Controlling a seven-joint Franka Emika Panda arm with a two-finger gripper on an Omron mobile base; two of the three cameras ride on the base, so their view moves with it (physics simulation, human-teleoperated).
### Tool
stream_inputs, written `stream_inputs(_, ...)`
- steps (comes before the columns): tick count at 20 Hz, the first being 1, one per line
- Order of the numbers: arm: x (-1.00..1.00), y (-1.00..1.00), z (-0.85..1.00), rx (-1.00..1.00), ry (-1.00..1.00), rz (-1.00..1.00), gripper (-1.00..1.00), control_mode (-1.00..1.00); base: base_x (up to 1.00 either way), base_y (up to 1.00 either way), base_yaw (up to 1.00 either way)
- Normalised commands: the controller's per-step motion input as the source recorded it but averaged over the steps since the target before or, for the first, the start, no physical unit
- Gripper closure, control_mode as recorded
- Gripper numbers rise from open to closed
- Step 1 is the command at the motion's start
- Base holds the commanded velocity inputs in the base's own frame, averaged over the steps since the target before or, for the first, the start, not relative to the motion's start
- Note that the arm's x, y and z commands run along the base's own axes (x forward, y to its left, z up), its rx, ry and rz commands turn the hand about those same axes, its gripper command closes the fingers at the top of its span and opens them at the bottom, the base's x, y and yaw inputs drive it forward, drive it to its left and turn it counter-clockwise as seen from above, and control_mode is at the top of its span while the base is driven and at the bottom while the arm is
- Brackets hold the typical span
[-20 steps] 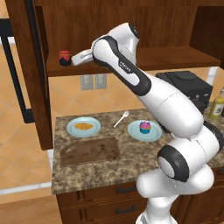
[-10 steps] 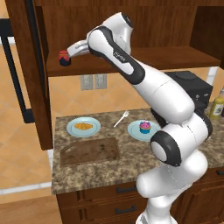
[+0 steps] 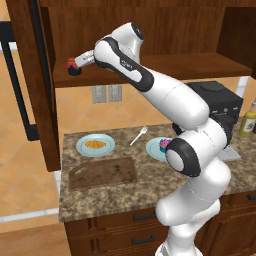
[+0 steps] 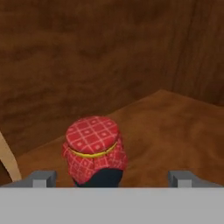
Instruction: From the different types of pastries on the counter, select a croissant and place it on the cutting board. Then retrieve a jar of jam from the cabinet and place it alongside the croissant on the cutting board.
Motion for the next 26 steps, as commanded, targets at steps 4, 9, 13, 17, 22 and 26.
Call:
stream_inputs(4, -0.1, 0.54, 0.39, 0.04, 0.0, 0.02, -1.0, -1.0, 0.0, 0.0, 0.0)
stream_inputs(9, -0.06, 0.24, 0.11, 0.01, 0.0, 0.01, -1.0, -1.0, 0.0, 0.0, 0.0)
stream_inputs(13, 0.0, 0.01, -0.06, 0.0, -0.01, 0.0, -1.0, -1.0, 0.0, 0.0, 0.0)
stream_inputs(17, 0.0, 0.0, -0.14, 0.0, -0.03, 0.0, -1.0, -1.0, 0.0, 0.0, 0.0)
stream_inputs(22, 0.0, 0.0, -0.3, 0.0, -0.06, 0.03, -1.0, -1.0, 0.0, 0.0, 0.0)
stream_inputs(26, 0.11, 0.0, -0.23, 0.0, -0.07, 0.04, -1.0, -1.0, 0.0, 0.0, 0.0)
